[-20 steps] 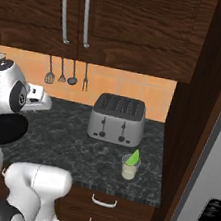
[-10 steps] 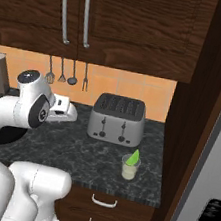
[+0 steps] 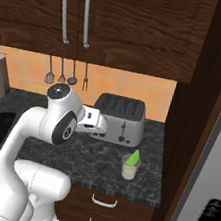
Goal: Grab a lemon wedge from the fridge and one ice cube from the ice bowl, and put them in the glass of lemonade.
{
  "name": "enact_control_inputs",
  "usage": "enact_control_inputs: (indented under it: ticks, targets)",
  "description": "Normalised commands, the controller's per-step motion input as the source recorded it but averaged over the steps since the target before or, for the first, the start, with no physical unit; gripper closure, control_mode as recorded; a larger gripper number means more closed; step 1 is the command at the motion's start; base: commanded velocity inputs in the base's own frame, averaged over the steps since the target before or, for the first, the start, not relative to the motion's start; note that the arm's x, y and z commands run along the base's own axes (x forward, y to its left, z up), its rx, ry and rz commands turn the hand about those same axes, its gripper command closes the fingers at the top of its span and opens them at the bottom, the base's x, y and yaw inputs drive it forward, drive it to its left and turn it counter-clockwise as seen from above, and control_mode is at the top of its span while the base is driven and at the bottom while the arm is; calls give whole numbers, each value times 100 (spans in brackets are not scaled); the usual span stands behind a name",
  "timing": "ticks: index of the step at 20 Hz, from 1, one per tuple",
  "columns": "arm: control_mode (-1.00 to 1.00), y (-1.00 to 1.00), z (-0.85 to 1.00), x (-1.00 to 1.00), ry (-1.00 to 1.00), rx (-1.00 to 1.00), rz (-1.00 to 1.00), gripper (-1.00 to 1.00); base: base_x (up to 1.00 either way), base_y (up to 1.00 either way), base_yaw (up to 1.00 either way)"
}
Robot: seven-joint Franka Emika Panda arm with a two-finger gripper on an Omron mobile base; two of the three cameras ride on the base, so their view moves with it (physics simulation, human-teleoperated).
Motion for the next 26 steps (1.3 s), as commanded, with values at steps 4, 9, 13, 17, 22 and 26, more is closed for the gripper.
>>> enact_control_inputs:
  ticks: [4,9,13,17,22,26]
  targets:
    - [-100,-100,13,-1,0,0,-13,100,0,0,0]
    - [-100,-87,0,-11,4,6,-4,100,0,0,0]
    - [-100,-55,-8,-4,11,2,-1,100,0,0,0]
    - [-100,-2,-2,18,15,0,0,100,0,0,0]
    - [-100,7,-20,8,7,0,0,100,0,0,0]
    - [-100,-4,-60,25,4,0,0,100,0,0,0]
